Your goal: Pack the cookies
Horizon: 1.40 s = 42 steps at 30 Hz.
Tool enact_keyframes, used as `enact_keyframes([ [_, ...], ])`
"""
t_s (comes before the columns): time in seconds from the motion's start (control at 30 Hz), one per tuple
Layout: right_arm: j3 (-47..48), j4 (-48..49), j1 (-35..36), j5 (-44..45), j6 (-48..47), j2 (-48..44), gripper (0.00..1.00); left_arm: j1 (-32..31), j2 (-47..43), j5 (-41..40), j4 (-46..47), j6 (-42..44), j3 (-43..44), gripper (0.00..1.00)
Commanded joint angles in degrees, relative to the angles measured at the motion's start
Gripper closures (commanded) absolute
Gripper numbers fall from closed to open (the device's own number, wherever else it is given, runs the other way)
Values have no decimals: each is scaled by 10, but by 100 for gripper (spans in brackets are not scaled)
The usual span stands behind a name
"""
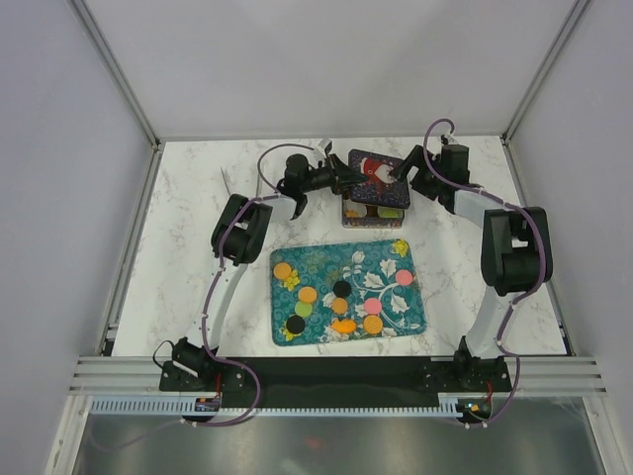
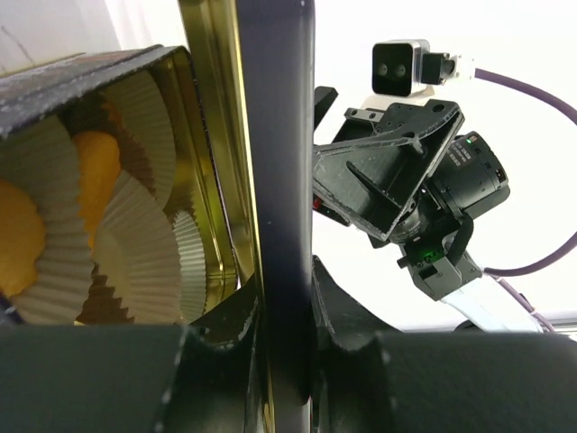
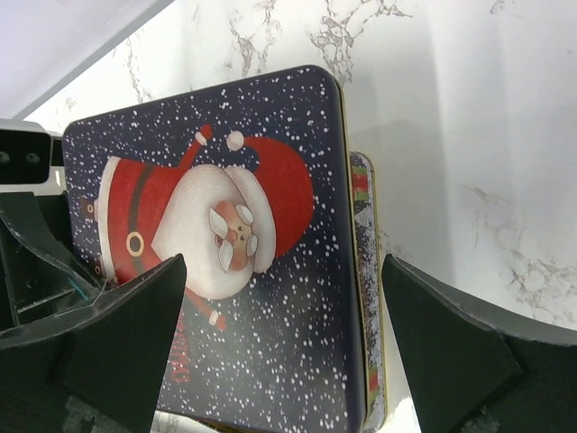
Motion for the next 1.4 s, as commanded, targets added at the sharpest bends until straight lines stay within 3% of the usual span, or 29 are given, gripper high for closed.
enact_keyframes([
  [0.0, -3, 56, 1, -24, 7, 10, 2, -3, -18, 3, 58, -17, -17, 97],
  [1.13, -71, 113, 0, -65, 37, 15, 3, -2, -47, 7, 132, -45, -117, 96],
  [1.37, -71, 110, 0, -70, 37, 19, 5, 1, -54, 3, 134, -43, -131, 90],
])
